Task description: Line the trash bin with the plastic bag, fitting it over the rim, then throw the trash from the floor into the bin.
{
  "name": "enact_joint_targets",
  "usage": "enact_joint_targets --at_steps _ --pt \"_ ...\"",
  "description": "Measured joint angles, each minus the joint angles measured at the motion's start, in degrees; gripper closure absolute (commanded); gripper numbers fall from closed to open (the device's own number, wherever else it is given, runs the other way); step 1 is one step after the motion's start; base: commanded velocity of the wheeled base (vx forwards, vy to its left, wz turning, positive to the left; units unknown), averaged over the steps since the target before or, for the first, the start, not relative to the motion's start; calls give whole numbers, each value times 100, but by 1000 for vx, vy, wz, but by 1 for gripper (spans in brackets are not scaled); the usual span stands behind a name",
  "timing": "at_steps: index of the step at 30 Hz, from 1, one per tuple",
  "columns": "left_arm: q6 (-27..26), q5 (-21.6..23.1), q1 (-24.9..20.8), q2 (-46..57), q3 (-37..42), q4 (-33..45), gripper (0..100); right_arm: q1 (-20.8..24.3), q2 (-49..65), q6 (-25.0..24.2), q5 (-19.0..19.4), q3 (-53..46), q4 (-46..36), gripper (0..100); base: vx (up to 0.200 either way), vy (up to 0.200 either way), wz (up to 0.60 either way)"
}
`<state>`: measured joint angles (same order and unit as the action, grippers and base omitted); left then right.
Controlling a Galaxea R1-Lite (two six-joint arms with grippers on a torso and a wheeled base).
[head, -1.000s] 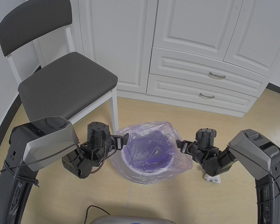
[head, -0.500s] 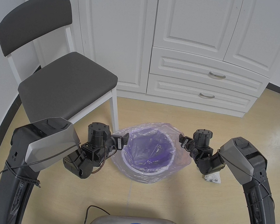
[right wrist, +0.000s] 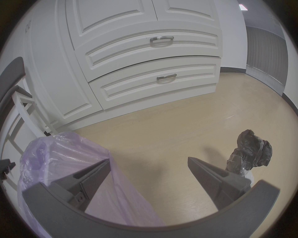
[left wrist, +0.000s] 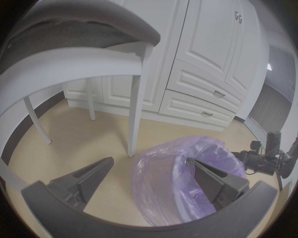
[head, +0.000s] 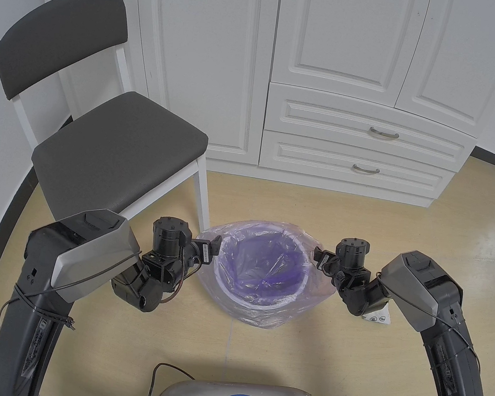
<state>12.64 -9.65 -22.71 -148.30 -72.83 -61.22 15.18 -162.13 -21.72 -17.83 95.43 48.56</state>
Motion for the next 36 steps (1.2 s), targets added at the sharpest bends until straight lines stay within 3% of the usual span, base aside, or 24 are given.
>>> enact_joint_targets --at_steps 16,29,36 --pt "-2 -373 329 -846 -1154 779 0 80 179 -77 10 -210 -39 0 0 0 0" --pt "-132 -361 404 -1406 -2809 2583 0 56 150 -195 98 -202 -720 0 0 0 0" --pt "-238 -362 467 -1793 -3762 3591 0 15 124 -395 158 96 -1714 0 0 0 0"
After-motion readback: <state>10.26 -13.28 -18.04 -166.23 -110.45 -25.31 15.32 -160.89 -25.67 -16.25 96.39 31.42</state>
